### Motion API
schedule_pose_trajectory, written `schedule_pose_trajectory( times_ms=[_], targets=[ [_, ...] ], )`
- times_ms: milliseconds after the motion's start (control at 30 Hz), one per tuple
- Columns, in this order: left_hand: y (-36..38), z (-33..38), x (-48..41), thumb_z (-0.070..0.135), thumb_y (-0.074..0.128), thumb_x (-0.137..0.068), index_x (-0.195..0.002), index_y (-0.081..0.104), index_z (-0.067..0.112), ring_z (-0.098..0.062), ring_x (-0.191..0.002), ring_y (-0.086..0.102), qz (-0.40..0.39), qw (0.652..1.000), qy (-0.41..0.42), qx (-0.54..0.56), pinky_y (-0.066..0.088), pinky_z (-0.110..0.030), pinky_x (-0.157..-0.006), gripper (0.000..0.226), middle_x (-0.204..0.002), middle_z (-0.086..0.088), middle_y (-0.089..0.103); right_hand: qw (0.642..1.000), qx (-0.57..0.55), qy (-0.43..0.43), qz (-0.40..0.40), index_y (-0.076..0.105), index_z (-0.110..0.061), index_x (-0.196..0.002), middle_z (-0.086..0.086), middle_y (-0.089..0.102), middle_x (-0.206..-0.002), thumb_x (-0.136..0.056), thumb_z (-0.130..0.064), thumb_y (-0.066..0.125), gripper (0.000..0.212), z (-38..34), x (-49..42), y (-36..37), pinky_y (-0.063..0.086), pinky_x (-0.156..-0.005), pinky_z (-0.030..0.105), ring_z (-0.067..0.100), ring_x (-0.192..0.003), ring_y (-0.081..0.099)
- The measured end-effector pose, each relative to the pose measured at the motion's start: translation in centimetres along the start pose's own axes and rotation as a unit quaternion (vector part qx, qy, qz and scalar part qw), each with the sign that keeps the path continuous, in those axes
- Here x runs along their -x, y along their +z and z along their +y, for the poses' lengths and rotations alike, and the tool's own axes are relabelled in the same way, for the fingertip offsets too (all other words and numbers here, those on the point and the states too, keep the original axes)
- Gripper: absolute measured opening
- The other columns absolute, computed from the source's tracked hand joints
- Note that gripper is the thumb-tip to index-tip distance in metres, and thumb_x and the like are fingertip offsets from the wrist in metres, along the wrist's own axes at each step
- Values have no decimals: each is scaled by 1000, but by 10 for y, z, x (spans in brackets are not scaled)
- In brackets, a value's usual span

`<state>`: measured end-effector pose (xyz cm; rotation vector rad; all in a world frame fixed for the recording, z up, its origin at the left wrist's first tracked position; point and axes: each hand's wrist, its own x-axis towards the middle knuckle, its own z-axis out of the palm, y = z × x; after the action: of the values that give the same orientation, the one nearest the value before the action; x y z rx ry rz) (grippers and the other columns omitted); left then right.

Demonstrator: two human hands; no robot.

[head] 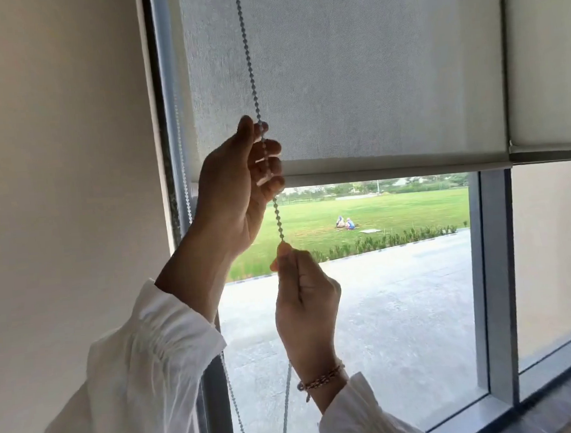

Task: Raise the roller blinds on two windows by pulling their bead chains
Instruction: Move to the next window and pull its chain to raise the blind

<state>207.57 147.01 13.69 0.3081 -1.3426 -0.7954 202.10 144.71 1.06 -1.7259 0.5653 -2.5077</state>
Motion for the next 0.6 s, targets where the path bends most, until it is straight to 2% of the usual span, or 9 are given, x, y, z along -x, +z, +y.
schedule_pose_trajectory(
  times_ms=[67, 133, 200, 267, 333, 433, 500, 600],
  targets=[
    [8, -5, -3, 31, 34, -99, -89, 58, 10, -2, -39, 30, 24, 1000, -12, -10, 26, -14, -34, 33, -51, 9, 39, 1000, -4, -2, -6, 53, -11, -63, -4, 33, -42, -93, -39, 41, 42, 3, 3, -2, 22, -41, 16, 6, -39, 28],
    [16, -13, -4, 29, 32, -99, -69, 51, 16, -1, -32, 21, 56, 997, 21, -47, 19, -13, -31, 38, -39, 13, 31, 999, -26, 30, -21, 51, -21, -63, -7, 34, -42, -91, -44, 41, 37, 9, 2, -3, 24, -41, 23, 7, -41, 28],
    [22, -24, -8, 28, 34, -99, -59, 44, 20, -2, -31, 21, 73, 992, 68, -75, 17, -14, -32, 42, -40, 11, 31, 989, -79, 119, -47, 51, -28, -62, -10, 34, -41, -88, -45, 44, 32, 16, -3, -4, 23, -44, 27, 10, -42, 28],
    [21, -33, -12, 28, 36, -98, -58, 42, 21, -5, -33, 23, 90, 984, 112, -109, 17, -18, -36, 42, -47, 3, 31, 960, -161, 219, -67, 55, -24, -61, -10, 37, -43, -87, -43, 44, 35, 24, -9, -6, 24, -47, 29, 12, -44, 29],
    [14, -39, -14, 30, 37, -97, -59, 42, 21, -5, -33, 26, 105, 976, 141, -127, 20, -19, -37, 40, -50, 0, 31, 940, -203, 267, -63, 62, -19, -66, -5, 48, -51, -86, -45, 39, 40, 30, -16, -10, 33, -50, 28, 15, -50, 41],
    [6, -46, -14, 34, 38, -94, -56, 41, 24, -3, -31, 29, 111, 970, 172, -133, 21, -18, -37, 39, -44, 10, 33, 936, -212, 276, -57, 64, -14, -84, 3, 64, -73, -88, -53, 37, 47, 31, -33, -15, 44, -61, 26, 15, -68, 60],
    [5, -47, -14, 36, 38, -91, -55, 40, 25, -3, -30, 28, 117, 968, 179, -135, 21, -18, -38, 38, -40, 12, 33, 935, -219, 272, -57, 62, -14, -90, 6, 67, -85, -86, -48, 36, 43, 27, -47, -15, 47, -66, 28, 15, -78, 63],
    [1, -50, -10, 38, 40, -90, -52, 42, 30, -6, -36, 28, 125, 966, 177, -141, 22, -23, -44, 39, -39, 12, 35, 932, -244, 262, -61, 61, -17, -91, 6, 66, -89, -95, -35, 36, 31, 16, -68, -10, 50, -71, 30, 17, -84, 65]
  ],
)
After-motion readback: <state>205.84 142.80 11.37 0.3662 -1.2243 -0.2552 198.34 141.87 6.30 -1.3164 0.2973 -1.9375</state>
